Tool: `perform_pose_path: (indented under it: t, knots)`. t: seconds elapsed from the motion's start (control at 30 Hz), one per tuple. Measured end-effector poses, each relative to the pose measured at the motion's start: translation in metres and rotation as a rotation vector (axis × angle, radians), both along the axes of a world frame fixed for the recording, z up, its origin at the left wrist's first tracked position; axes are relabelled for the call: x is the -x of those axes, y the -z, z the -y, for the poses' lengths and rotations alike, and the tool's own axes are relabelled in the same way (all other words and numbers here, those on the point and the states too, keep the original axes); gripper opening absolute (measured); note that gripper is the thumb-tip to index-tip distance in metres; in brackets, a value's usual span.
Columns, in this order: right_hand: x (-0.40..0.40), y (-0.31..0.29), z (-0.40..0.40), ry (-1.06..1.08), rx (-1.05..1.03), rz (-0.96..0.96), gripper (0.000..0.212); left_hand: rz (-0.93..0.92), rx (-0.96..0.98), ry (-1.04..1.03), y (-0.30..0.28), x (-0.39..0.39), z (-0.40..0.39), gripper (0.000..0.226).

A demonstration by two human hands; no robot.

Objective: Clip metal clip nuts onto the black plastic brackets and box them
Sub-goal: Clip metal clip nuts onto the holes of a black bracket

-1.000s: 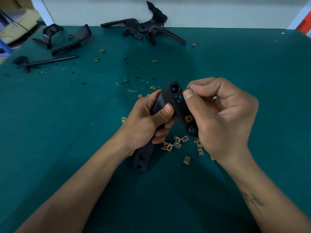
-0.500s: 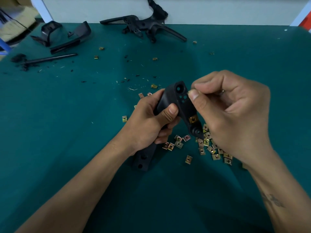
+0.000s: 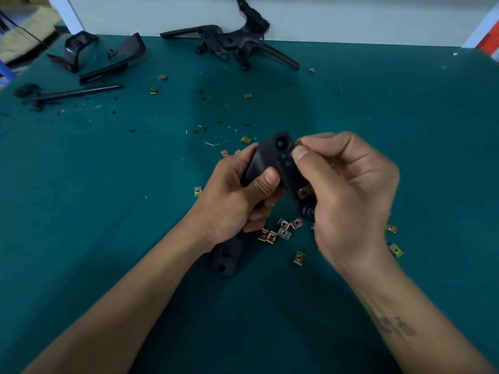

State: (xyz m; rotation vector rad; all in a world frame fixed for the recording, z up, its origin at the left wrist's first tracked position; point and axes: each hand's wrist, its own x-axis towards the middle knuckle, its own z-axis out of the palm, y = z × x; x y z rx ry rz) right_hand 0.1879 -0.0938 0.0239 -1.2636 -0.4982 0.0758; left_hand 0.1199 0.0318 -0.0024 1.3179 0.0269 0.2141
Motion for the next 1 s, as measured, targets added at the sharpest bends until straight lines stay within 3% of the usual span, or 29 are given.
perform_pose_path:
  t: [0.17, 0.33, 0.47, 0.63, 0.83, 1.0]
  knots:
    - [0.007, 0.000, 0.000, 0.049, -0.101, -0.086, 0.024, 0.031, -0.036, 0.009, -0.002, 0.002, 0.001, 0.011]
    - [0.001, -0.001, 0.001, 0.036, -0.133, -0.237, 0.019, 0.018, -0.039, 0.006, -0.002, 0.003, 0.000, 0.004]
    - [0.000, -0.003, -0.001, -0.012, -0.157, -0.225, 0.020, 0.028, -0.007, 0.041, -0.002, 0.002, 0.000, 0.005]
    - [-0.053, -0.029, 0.028, -0.010, -0.419, -0.282, 0.020, 0.089, 0.049, 0.199, -0.003, 0.009, -0.003, 0.014]
    - [-0.023, -0.014, 0.014, -0.126, -0.151, -0.197, 0.018, 0.030, 0.083, 0.026, 0.004, 0.003, -0.002, 0.011]
    - [-0.013, -0.008, 0.010, -0.094, -0.088, -0.091, 0.014, 0.037, 0.068, 0.009, 0.004, 0.003, -0.001, 0.008]
